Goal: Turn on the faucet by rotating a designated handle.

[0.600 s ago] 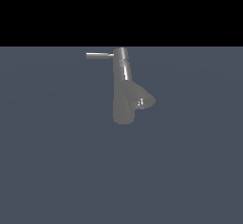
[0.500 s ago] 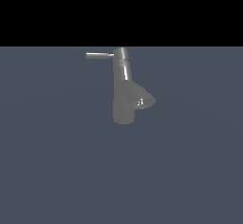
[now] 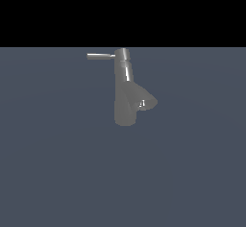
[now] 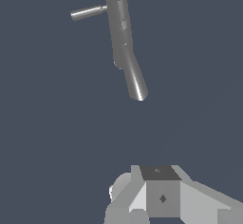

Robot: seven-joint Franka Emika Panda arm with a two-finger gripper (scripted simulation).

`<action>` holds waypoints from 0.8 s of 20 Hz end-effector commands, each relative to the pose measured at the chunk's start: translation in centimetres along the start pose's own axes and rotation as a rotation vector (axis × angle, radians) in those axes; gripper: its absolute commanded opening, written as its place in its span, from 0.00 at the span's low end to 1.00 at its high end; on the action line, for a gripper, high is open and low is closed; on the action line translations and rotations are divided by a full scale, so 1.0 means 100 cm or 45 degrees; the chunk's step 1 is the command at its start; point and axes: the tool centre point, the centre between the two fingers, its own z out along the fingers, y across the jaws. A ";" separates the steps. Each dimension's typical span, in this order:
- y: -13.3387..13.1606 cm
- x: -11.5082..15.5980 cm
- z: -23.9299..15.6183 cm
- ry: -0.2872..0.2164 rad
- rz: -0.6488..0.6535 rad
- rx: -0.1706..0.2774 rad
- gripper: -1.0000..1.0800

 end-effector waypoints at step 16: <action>-0.008 0.058 0.010 -0.015 0.275 -0.098 0.00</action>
